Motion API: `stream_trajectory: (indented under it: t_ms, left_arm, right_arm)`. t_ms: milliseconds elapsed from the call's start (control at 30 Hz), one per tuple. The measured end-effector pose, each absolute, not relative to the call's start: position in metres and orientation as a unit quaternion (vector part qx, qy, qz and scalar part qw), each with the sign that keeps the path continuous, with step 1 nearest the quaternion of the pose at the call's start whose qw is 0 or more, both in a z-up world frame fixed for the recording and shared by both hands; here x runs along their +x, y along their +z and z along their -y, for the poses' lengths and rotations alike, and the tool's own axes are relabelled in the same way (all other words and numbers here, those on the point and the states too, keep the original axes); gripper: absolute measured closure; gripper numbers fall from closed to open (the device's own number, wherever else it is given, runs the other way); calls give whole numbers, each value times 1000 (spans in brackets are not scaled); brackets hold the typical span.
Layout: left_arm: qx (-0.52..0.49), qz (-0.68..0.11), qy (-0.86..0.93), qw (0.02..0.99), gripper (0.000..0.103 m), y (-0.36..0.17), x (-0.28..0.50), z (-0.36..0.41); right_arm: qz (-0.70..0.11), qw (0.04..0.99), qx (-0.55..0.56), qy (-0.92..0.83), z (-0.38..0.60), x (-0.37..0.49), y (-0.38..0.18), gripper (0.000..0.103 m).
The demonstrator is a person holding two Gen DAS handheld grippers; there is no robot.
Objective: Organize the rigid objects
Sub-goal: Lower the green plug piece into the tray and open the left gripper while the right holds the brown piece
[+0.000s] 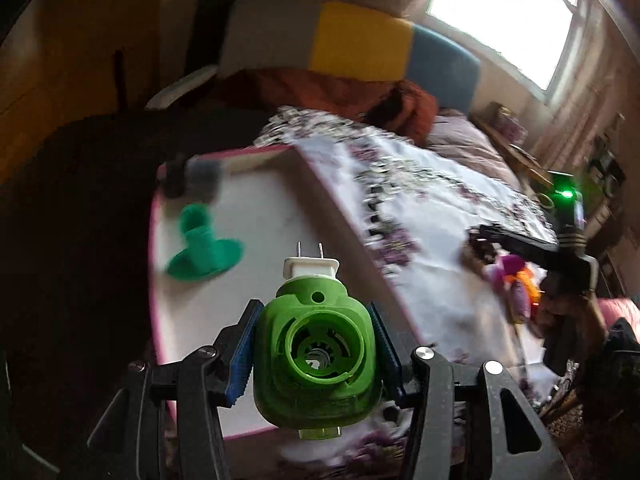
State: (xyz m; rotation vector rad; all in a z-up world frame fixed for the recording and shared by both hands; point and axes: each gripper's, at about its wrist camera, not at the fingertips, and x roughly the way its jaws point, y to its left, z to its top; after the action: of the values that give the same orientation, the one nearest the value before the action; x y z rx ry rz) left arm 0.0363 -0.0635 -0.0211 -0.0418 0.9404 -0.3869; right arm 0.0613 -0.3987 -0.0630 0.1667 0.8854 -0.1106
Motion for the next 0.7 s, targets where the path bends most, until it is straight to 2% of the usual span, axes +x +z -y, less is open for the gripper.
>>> stream_trajectory:
  t_ms: [300, 700]
  left_arm:
    - [-54, -507, -138, 849, 50, -59, 69, 32]
    - [-12, -499, -106, 860, 50, -78, 114, 34]
  right_arm:
    - [-428, 899, 81, -53, 398, 61, -63, 78]
    - [-428, 899, 77, -53, 397, 61, -63, 78]
